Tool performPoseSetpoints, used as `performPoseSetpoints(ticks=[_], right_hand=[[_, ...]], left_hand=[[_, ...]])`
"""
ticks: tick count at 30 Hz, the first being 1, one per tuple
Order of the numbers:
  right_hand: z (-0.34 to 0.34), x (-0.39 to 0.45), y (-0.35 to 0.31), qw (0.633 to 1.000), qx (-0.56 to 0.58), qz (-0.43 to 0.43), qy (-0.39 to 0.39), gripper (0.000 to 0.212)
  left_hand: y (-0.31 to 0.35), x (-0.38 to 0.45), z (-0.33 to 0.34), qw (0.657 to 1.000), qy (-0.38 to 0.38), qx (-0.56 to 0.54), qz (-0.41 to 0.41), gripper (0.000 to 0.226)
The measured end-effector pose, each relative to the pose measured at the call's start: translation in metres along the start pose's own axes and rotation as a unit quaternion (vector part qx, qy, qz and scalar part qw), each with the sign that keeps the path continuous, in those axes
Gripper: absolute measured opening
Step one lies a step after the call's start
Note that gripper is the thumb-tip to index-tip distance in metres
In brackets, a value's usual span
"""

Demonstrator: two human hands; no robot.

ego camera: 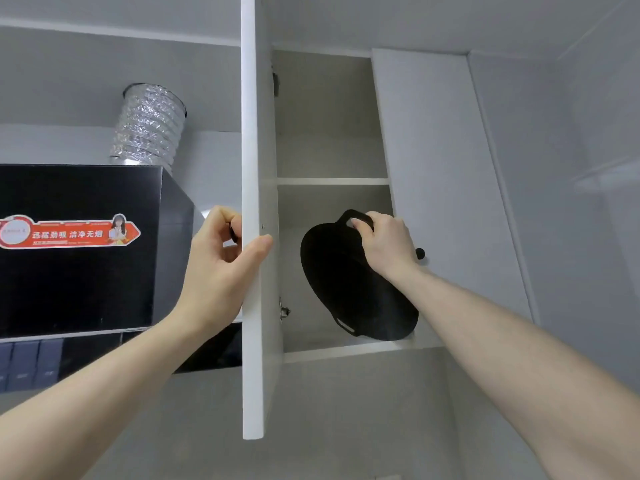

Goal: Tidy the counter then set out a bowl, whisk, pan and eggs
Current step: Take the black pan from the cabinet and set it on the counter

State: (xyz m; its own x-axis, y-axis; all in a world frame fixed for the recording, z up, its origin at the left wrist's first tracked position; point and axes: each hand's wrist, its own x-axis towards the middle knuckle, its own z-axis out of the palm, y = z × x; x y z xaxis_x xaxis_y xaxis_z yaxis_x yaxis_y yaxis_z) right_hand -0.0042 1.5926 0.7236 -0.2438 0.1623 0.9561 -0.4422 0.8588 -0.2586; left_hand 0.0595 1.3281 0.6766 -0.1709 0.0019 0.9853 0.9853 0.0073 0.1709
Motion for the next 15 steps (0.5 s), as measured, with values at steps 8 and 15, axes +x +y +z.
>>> performPoseSetpoints(ticks=[8, 15], right_hand=[[-0.051, 0.001, -0.039, 0.994, -0.014, 0.062, 0.086, 0.028], [-0.101, -0.021, -0.077, 0.985, -0.033, 0.113, 0.129, 0.023]], left_hand=[[0.004, -0.001, -0.007, 0.999, -0.018, 0.010, -0.038, 0.036], [0.007, -0.005, -0.008, 0.997, -0.032, 0.030, -0.056, 0.031]])
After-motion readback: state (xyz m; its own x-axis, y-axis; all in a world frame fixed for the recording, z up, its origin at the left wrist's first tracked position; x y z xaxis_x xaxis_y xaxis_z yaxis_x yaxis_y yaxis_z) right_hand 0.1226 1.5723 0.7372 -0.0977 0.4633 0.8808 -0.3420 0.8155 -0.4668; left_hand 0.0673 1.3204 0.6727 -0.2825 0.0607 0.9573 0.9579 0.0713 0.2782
